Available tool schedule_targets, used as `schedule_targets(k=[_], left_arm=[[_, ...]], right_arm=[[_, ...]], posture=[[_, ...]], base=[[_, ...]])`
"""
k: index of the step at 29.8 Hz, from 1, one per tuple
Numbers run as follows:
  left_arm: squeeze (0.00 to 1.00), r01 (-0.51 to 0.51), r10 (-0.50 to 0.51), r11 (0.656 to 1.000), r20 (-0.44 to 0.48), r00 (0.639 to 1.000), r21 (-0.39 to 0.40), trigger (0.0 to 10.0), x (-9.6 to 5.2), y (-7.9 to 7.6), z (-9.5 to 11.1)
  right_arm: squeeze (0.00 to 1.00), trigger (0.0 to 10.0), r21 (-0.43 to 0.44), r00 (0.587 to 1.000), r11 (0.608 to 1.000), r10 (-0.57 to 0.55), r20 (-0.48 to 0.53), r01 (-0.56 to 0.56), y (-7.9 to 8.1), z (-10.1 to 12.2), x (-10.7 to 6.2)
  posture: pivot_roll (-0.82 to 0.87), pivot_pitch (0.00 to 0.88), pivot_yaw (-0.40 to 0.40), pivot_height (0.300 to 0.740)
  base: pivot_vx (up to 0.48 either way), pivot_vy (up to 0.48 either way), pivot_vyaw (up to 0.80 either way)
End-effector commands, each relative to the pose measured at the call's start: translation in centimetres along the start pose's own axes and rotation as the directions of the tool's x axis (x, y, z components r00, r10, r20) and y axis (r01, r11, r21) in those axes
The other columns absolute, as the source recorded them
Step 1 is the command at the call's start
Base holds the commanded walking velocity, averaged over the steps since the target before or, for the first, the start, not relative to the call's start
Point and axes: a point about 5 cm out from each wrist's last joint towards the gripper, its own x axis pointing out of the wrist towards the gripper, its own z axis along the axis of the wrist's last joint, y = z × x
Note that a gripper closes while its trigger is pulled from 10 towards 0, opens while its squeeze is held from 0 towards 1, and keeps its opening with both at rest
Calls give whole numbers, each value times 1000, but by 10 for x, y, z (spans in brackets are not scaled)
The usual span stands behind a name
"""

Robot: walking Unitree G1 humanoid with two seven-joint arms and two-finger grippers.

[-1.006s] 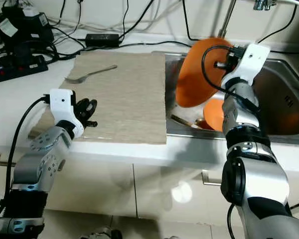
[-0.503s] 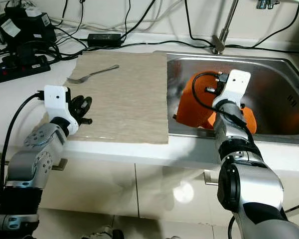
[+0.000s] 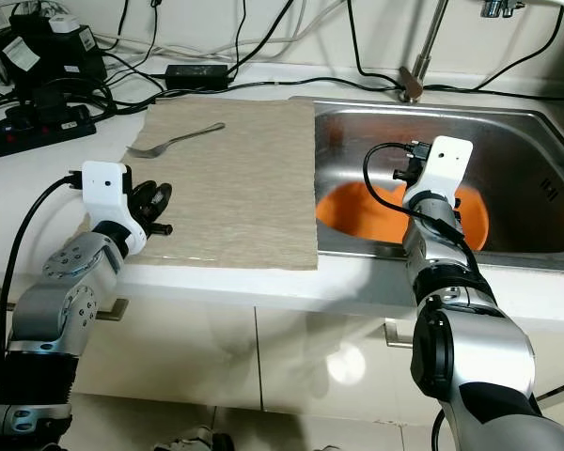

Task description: Kitchen organization

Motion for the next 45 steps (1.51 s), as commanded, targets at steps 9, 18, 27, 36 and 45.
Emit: schedule_targets(k=[9,18,27,36,45], left_arm=[[0,-6,6,1000,15,1000,7,10000,4,1,6],[0,0,0,1000,33,999,-1,10000,12,-6,7],[0,-9,10,1000,98,995,-10,10000,35,-18,26],[0,6,-7,1000,130,992,9,10000,45,-24,36],[0,-12,3,999,169,986,51,10000,51,-12,55]], right_arm=[[0,10000,-20,997,999,37,63,-35,13,19,5],[0,10000,10,962,989,141,232,-147,40,74,12],[0,10000,44,913,934,334,235,-354,98,78,2],[0,10000,68,869,873,470,154,-484,145,34,-24],[0,10000,54,848,862,482,219,-504,149,43,-31]], posture=[[44,0,35,740],[28,0,16,740],[30,0,-2,740],[27,0,-1,740],[34,0,-2,740]], base=[[0,0,0],[0,0,0],[0,0,0],[0,0,0],[0,0,0]])
